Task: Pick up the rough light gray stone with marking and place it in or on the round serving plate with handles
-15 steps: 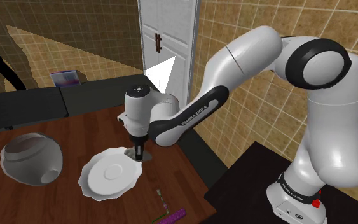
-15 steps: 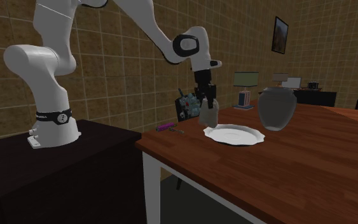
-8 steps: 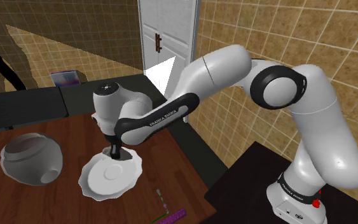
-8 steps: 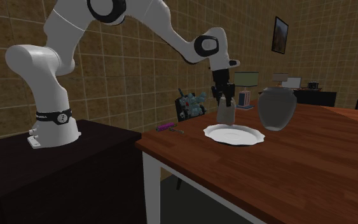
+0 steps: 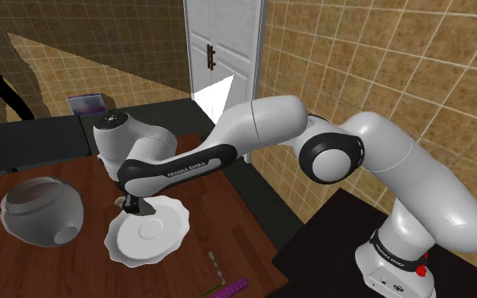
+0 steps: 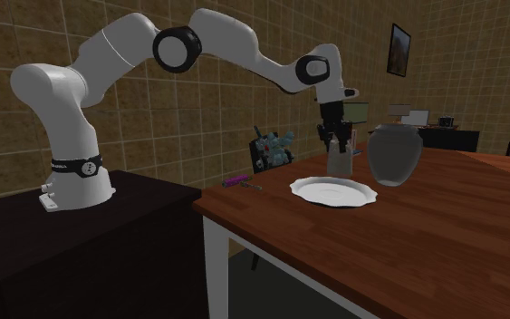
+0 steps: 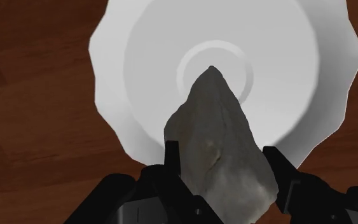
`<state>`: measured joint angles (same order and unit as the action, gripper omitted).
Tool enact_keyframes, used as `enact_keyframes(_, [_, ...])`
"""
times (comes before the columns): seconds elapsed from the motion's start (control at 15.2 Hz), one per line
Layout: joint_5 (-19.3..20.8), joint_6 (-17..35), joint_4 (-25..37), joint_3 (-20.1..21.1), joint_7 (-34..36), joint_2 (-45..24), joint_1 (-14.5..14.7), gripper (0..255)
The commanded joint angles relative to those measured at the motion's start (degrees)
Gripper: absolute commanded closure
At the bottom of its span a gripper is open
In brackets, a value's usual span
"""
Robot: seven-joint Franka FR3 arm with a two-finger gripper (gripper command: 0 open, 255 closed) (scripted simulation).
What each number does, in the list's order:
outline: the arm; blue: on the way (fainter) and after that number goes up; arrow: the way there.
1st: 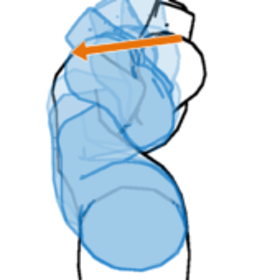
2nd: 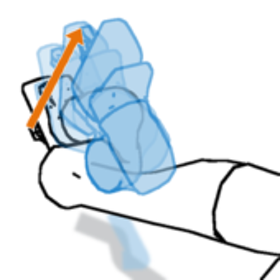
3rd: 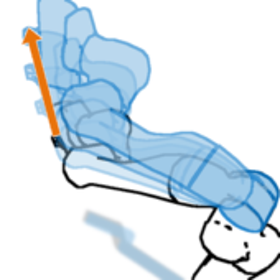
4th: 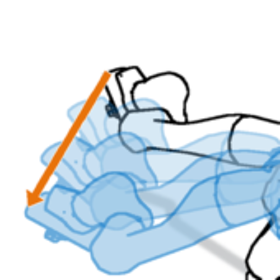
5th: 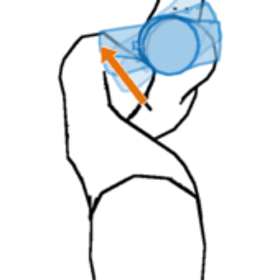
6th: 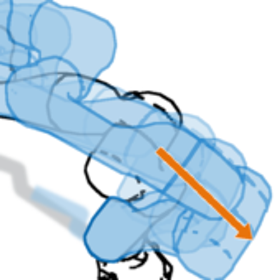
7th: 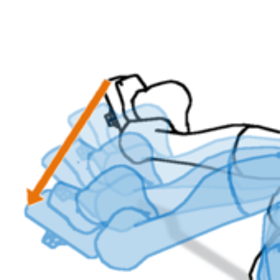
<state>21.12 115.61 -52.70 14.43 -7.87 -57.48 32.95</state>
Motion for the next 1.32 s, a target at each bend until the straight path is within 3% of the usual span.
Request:
enact_keyframes(0.0, [0.2,1.3,-0.8,-0.1,0.3,-0.4,-0.1,255])
enact_keyframes(0.79, [1.0,6.6,-1.4,-0.9,1.3,-5.2,0.1,255])
enact_keyframes(1.25, [1.1,6.6,-1.4,-0.9,1.3,-5.3,0.1,255])
